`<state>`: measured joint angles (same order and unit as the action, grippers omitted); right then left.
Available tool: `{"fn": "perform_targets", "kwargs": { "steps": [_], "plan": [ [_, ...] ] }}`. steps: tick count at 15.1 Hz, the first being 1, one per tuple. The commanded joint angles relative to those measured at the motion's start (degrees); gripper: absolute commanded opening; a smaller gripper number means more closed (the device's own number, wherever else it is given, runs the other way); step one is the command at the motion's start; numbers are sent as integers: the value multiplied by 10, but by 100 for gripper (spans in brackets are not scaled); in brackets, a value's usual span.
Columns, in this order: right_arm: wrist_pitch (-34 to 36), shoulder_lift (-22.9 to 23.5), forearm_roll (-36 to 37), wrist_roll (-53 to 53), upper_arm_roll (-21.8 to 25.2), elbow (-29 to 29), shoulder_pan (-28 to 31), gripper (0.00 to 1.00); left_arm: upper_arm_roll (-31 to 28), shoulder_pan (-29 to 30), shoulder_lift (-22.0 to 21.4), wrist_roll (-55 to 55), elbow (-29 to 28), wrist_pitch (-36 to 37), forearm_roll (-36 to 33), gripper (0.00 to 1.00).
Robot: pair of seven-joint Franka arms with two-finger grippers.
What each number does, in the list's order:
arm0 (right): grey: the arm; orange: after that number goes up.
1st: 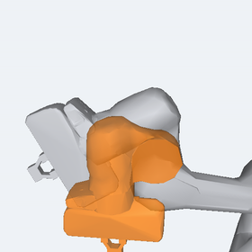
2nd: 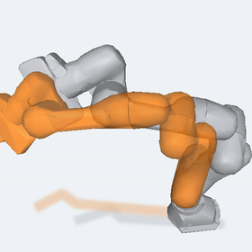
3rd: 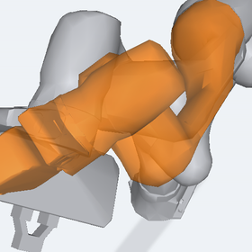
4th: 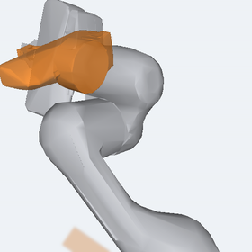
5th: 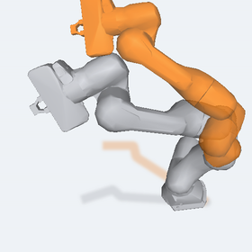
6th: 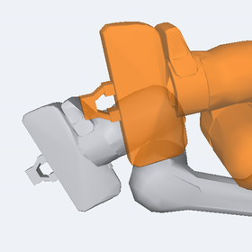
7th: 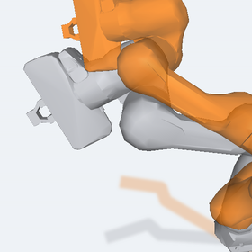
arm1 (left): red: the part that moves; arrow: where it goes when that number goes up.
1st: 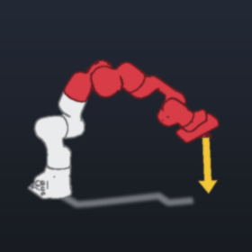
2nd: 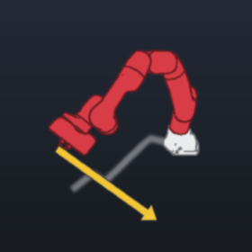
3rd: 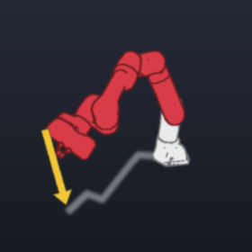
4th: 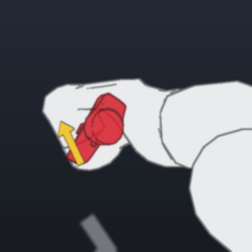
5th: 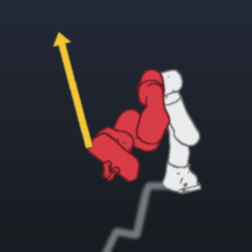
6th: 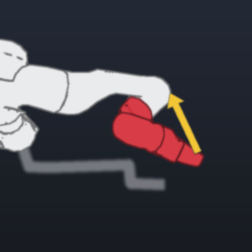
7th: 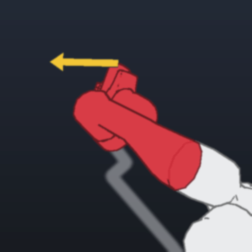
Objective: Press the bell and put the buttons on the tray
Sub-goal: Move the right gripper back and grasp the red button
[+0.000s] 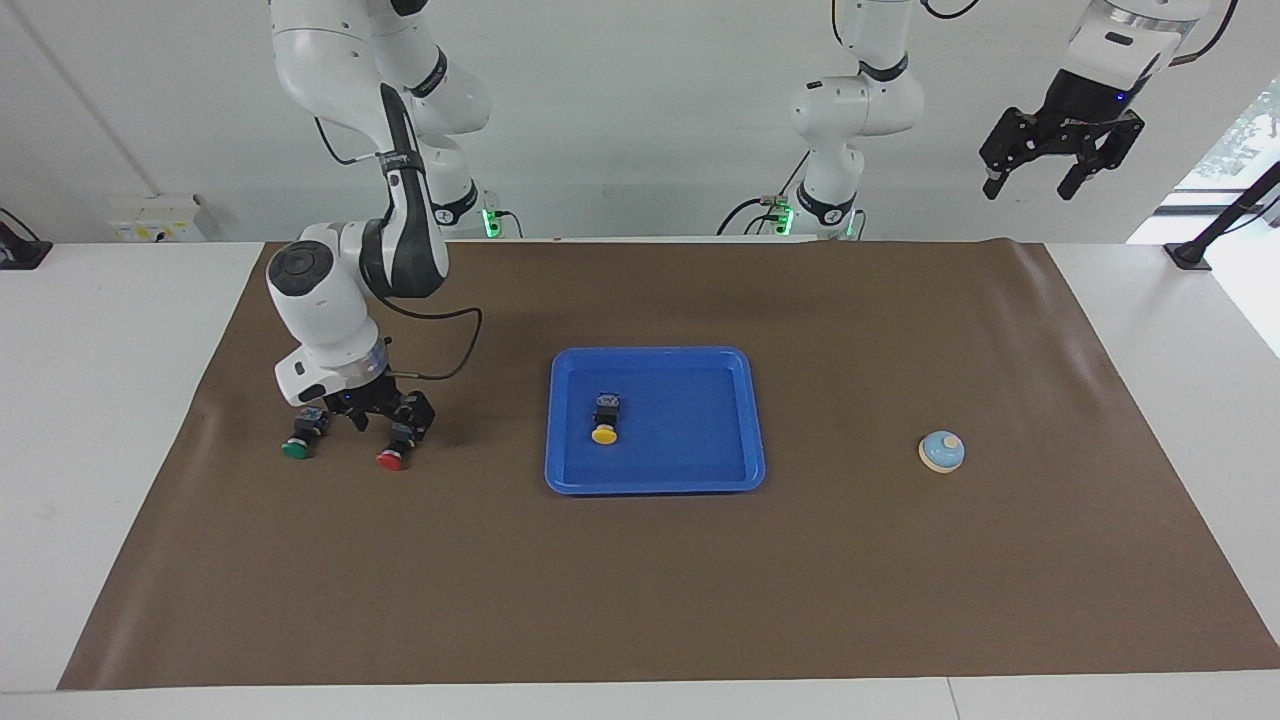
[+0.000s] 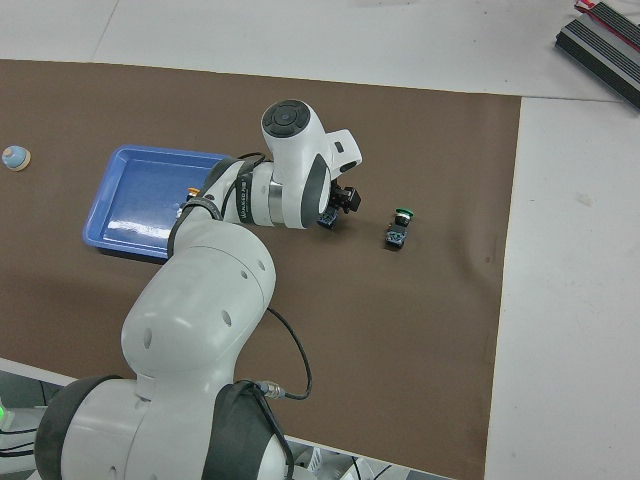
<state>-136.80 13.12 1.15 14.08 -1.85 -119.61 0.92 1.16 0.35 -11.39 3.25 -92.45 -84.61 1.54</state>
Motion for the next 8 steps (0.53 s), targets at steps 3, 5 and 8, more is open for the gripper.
{"fn": "perform_targets", "kwargs": {
  "steps": [3,5,8],
  "plan": [
    [-58,14,4,-12,-6,-26,7,100,-4,-1,-6,2,-5,3,7,100],
    [-66,14,4,-12,-6,-34,7,100,-4,-1,-6,3,-5,3,7,100],
    [-66,14,4,-12,-6,-36,7,62,-4,-1,-6,2,-5,3,7,100]
  ]
}}
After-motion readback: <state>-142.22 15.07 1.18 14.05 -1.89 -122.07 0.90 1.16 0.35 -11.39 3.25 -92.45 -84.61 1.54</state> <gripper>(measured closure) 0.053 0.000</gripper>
